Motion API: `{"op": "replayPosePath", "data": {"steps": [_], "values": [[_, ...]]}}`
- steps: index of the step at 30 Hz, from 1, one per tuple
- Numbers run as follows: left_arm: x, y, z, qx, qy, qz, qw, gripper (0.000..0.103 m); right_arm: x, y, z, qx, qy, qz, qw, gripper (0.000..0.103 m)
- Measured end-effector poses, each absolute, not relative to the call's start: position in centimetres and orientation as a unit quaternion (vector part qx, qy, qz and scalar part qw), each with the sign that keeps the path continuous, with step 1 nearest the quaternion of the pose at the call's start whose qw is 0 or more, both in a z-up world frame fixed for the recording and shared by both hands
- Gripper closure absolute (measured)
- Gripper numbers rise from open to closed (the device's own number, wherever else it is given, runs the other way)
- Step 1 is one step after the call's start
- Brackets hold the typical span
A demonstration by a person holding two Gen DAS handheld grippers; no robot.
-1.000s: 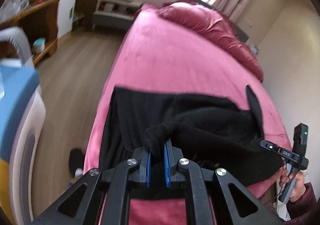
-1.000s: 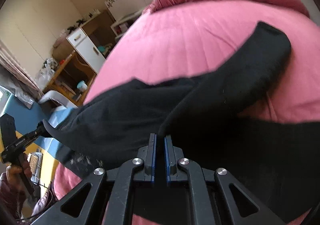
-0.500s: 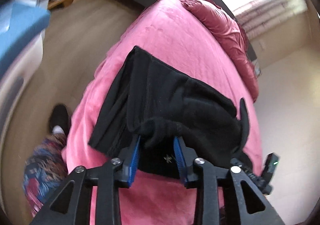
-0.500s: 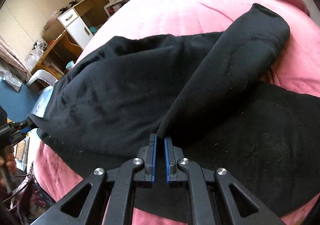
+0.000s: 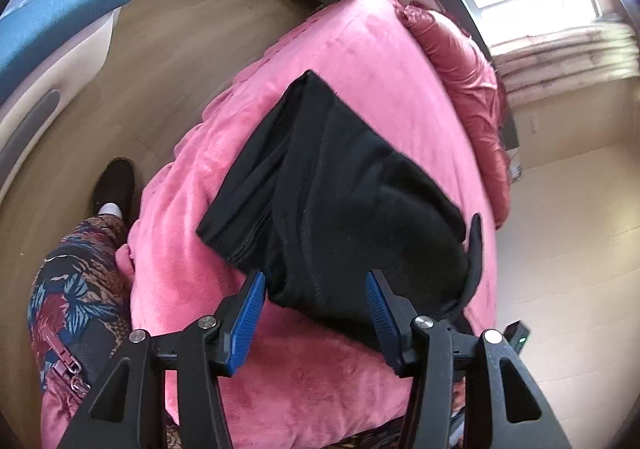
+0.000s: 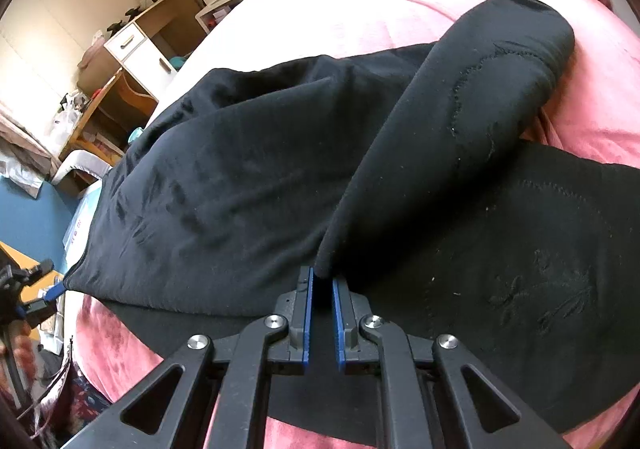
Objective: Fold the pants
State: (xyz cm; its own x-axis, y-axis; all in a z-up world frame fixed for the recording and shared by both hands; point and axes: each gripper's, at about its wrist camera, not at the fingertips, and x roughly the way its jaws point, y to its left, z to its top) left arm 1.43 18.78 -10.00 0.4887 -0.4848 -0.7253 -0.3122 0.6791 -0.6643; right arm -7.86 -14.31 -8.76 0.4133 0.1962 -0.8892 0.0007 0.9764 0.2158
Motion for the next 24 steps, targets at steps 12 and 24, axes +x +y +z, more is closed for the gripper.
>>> {"op": "replayPosePath", "data": {"steps": [12, 24], "values": [[3.3, 17.5, -6.3, -0.333, 0.453, -0.08, 0.823, 0.092, -7.7, -14.1, -8.1, 0.09, 0.53, 0.066, 0.84, 0.096], [4.9, 19.7, -10.7, -0.261, 0.528, -0.024, 0.808, 0.092, -9.6, -12.4, -8.4, 0.08, 0.54, 0.096, 0.833, 0.096]]}}
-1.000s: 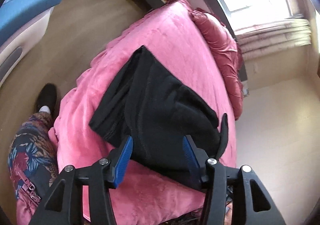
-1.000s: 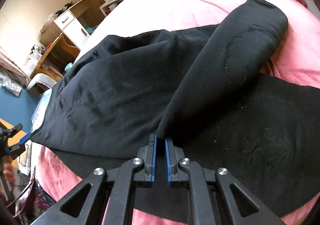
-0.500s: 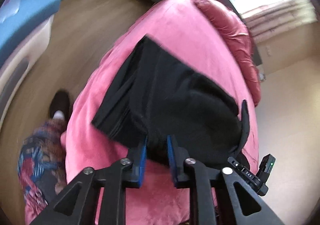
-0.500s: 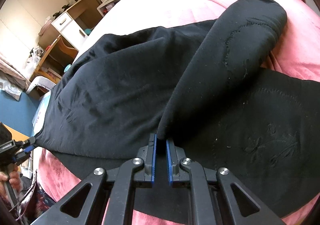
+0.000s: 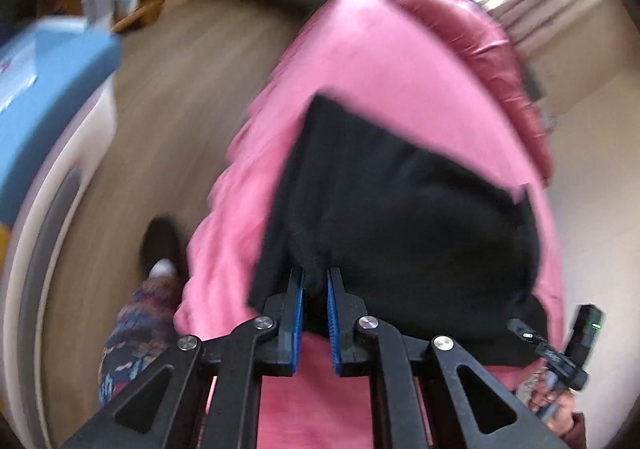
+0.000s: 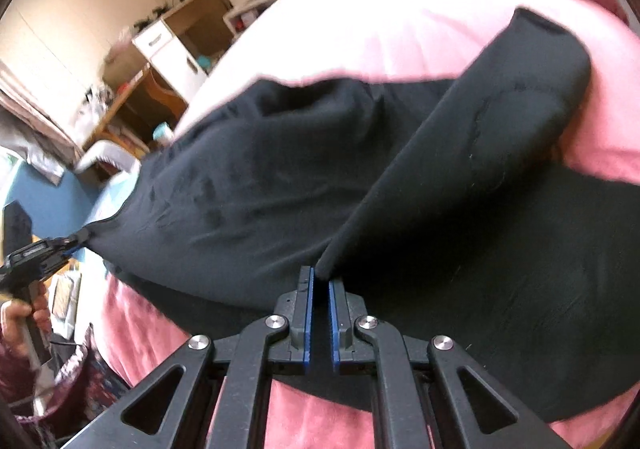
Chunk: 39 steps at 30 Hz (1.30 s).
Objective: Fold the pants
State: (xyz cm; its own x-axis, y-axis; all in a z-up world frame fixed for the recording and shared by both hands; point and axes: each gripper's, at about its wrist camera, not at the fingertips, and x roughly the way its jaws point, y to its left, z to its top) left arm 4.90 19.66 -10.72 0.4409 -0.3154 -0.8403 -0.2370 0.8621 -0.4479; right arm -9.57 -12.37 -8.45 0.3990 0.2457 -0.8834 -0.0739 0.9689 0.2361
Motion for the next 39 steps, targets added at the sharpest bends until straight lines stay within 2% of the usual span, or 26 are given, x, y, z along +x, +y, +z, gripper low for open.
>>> {"op": "replayPosePath", "data": {"steps": [4, 6, 7, 8, 10, 11, 12, 16, 21, 28, 30, 32, 35, 37, 38, 39], "values": [[4.2, 19.4, -10.5, -0.264, 0.532, -0.032, 0.804, 0.091, -10.0, -12.4, -9.7, 0.072, 0.552, 0.093, 0.826, 0.096], [4.0, 19.5, -9.4, -0.258, 0.53, -0.034, 0.807, 0.086, -9.9, -12.7, -9.7, 0.084, 0.553, 0.102, 0.823, 0.095], [4.0, 19.6, -9.0, -0.252, 0.531, -0.026, 0.809, 0.08, -9.8, -13.0, -9.5, 0.089, 0.553, 0.106, 0.822, 0.092], [3.9, 19.7, -8.3, -0.246, 0.528, -0.019, 0.812, 0.079, -9.7, -13.5, -9.3, 0.098, 0.556, 0.108, 0.819, 0.091], [3.9, 19.5, -7.3, -0.237, 0.519, -0.008, 0.821, 0.079, -9.8, -14.5, -8.6, 0.102, 0.553, 0.106, 0.82, 0.077], [3.9, 19.4, -6.9, -0.232, 0.512, -0.002, 0.827, 0.079, -10.0, -15.2, -7.7, 0.096, 0.545, 0.099, 0.827, 0.067], [3.9, 19.3, -6.0, -0.226, 0.5, 0.006, 0.836, 0.079, -10.1, -15.7, -7.1, 0.095, 0.541, 0.094, 0.83, 0.062], [4.9, 17.1, -4.7, -0.218, 0.477, -0.029, 0.851, 0.077, -9.3, -18.6, -3.0, 0.066, 0.508, 0.04, 0.858, 0.06], [6.9, 11.0, -4.7, -0.17, 0.473, -0.121, 0.856, 0.073, -3.8, -22.5, -0.3, 0.064, 0.479, -0.043, 0.875, 0.059], [7.9, 2.6, -6.7, -0.082, 0.499, -0.23, 0.831, 0.067, 6.9, -24.1, -1.9, 0.072, 0.499, -0.114, 0.856, 0.058], [8.1, 1.4, -7.3, -0.074, 0.509, -0.243, 0.822, 0.067, 9.4, -24.5, -2.8, 0.061, 0.509, -0.144, 0.846, 0.05], [8.4, 0.5, -7.9, -0.067, 0.516, -0.248, 0.817, 0.067, 11.3, -24.8, -3.5, 0.056, 0.519, -0.16, 0.838, 0.046], [8.2, -0.2, -8.5, -0.061, 0.522, -0.254, 0.812, 0.066, 13.4, -25.0, -5.5, 0.035, 0.544, -0.198, 0.815, 0.046], [8.2, -0.6, -8.7, -0.057, 0.523, -0.26, 0.81, 0.066, 13.7, -25.0, -6.2, 0.02, 0.553, -0.207, 0.807, 0.053], [8.2, -0.7, -8.6, -0.056, 0.523, -0.263, 0.809, 0.066, 13.6, -25.0, -6.1, 0.01, 0.549, -0.213, 0.808, 0.073], [8.1, -0.9, -8.6, -0.054, 0.521, -0.269, 0.808, 0.066, 13.5, -25.0, -5.9, 0.012, 0.545, -0.207, 0.812, 0.088]]}}
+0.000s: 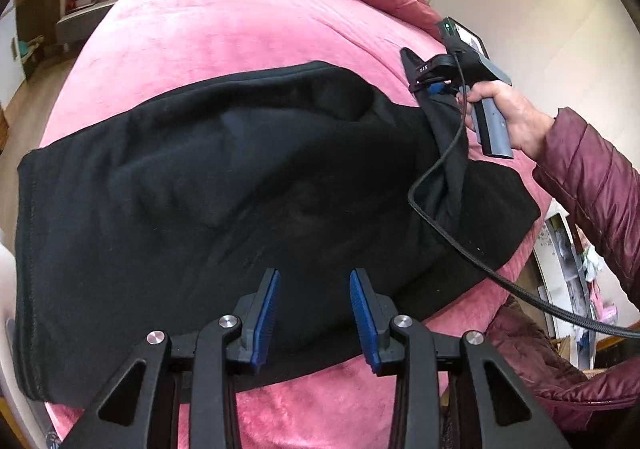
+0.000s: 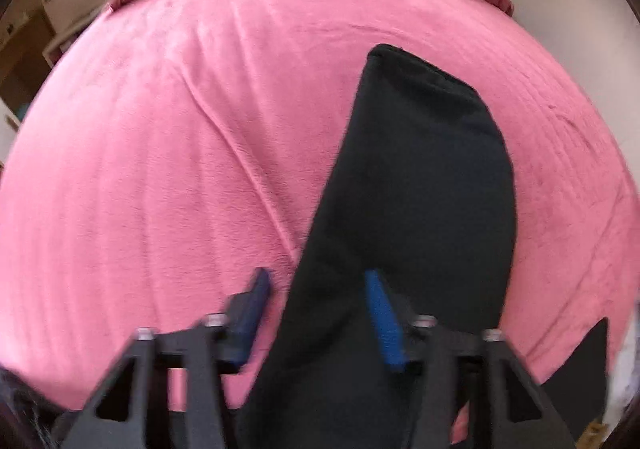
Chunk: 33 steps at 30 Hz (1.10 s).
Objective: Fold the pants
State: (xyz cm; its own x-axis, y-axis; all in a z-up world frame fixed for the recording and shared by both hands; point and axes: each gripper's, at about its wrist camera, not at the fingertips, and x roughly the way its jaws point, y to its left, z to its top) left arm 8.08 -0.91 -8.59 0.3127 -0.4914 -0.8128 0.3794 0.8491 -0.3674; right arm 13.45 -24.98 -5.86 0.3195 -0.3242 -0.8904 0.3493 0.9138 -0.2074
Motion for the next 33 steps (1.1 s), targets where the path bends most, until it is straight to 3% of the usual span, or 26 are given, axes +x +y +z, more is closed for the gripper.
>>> {"op": "replayPosePath", "data": {"steps": [2, 7, 15, 20, 28, 32, 33], "values": [[8.2, -1.6, -8.5, -0.048, 0.517, -0.278, 0.808, 0.066, 12.8, -25.1, -5.2, 0.018, 0.538, -0.198, 0.819, 0.096], [8.0, -3.8, -8.3, -0.037, 0.501, -0.322, 0.802, 0.06, 8.9, -26.6, -1.0, 0.055, 0.49, -0.19, 0.849, 0.096], [6.7, -8.0, -9.1, -0.008, 0.508, -0.374, 0.776, 0.06, -1.9, -31.8, 5.9, 0.169, 0.408, -0.2, 0.875, 0.096], [6.2, -7.8, -9.8, -0.042, 0.525, -0.372, 0.764, 0.06, -10.1, -35.4, 4.4, 0.241, 0.393, -0.232, 0.857, 0.096], [5.1, -7.7, -10.7, 0.035, 0.529, -0.344, 0.775, 0.056, -17.6, -39.1, -2.6, 0.342, 0.412, -0.255, 0.805, 0.096], [5.0, -6.9, -10.9, 0.041, 0.531, -0.339, 0.776, 0.056, -18.1, -39.7, -2.7, 0.317, 0.417, -0.279, 0.804, 0.087], [5.1, -6.8, -11.0, 0.039, 0.531, -0.339, 0.776, 0.056, -18.0, -40.0, -2.3, 0.304, 0.416, -0.287, 0.807, 0.075]]}}
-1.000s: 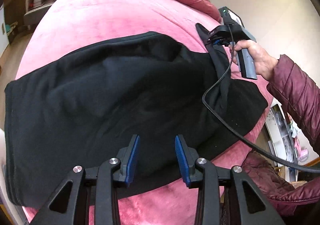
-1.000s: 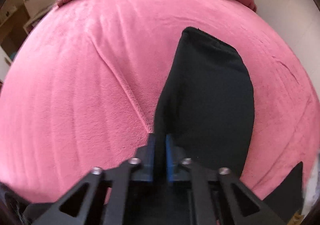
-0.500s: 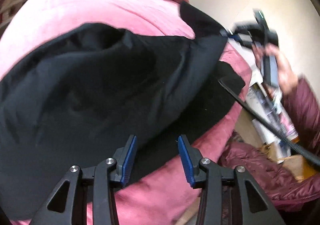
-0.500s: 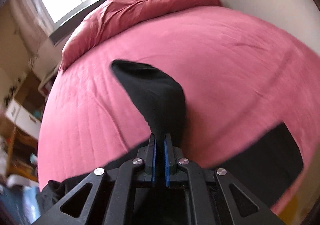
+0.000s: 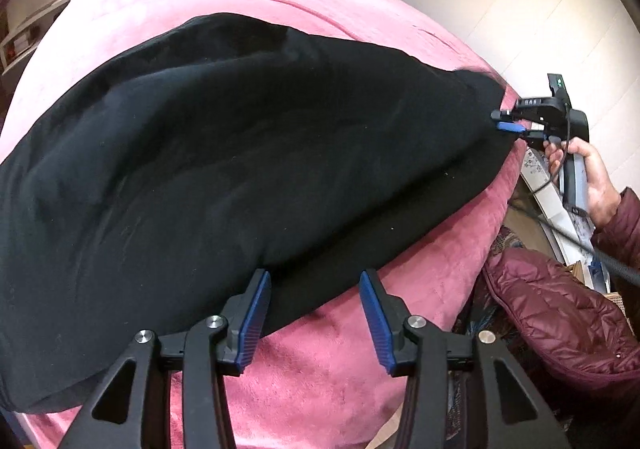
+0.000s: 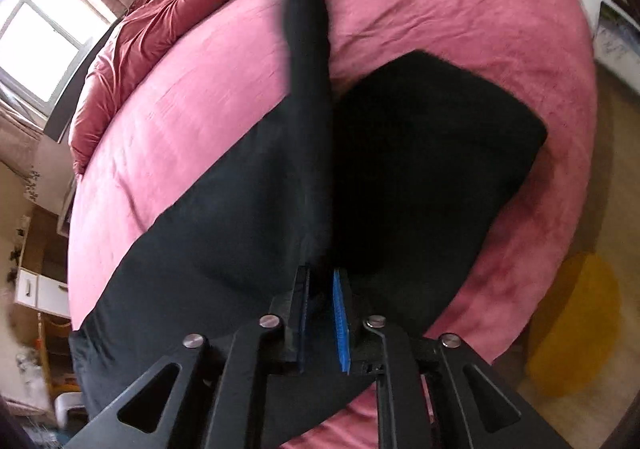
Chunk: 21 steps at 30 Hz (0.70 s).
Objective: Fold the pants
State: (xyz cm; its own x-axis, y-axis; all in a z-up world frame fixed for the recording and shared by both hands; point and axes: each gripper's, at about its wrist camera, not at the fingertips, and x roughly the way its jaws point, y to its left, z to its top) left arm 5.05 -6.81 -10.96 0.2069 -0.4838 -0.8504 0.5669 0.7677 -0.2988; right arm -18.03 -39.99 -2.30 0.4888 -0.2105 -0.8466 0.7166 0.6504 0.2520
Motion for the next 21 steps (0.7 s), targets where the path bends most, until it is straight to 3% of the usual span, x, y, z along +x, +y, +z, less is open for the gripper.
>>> {"op": "replayPosePath", "data": {"steps": [1, 2, 8, 10, 11, 13, 15, 19, 21], "values": [[5.1, -6.8, -11.1, 0.037, 0.532, -0.337, 0.776, 0.056, -17.8, -40.2, -2.0, 0.293, 0.416, -0.294, 0.809, 0.067], [5.1, -6.8, -11.2, 0.037, 0.534, -0.336, 0.775, 0.056, -17.5, -40.7, -1.5, 0.283, 0.411, -0.301, 0.813, 0.051], [5.0, -7.4, -11.8, 0.039, 0.53, -0.334, 0.779, 0.056, -16.7, -44.7, -0.9, 0.346, 0.376, -0.306, 0.803, 0.05], [5.0, -7.6, -11.9, 0.036, 0.527, -0.336, 0.779, 0.056, -16.8, -46.1, -1.4, 0.365, 0.369, -0.314, 0.795, 0.058], [5.0, -7.5, -12.0, 0.035, 0.526, -0.338, 0.78, 0.056, -16.9, -46.6, -1.5, 0.367, 0.371, -0.318, 0.791, 0.07], [5.1, -7.5, -12.0, 0.031, 0.526, -0.341, 0.778, 0.056, -16.6, -47.5, -1.9, 0.376, 0.372, -0.321, 0.785, 0.078], [5.2, -7.3, -12.0, 0.029, 0.524, -0.344, 0.779, 0.056, -16.7, -48.2, -1.5, 0.37, 0.372, -0.326, 0.786, 0.095], [5.4, -6.8, -11.8, 0.022, 0.525, -0.347, 0.777, 0.065, -17.1, -47.2, 0.7, 0.338, 0.363, -0.318, 0.808, 0.097], [5.5, -6.6, -11.6, 0.017, 0.523, -0.35, 0.777, 0.065, -17.8, -46.3, 2.4, 0.313, 0.353, -0.318, 0.822, 0.103]]}}
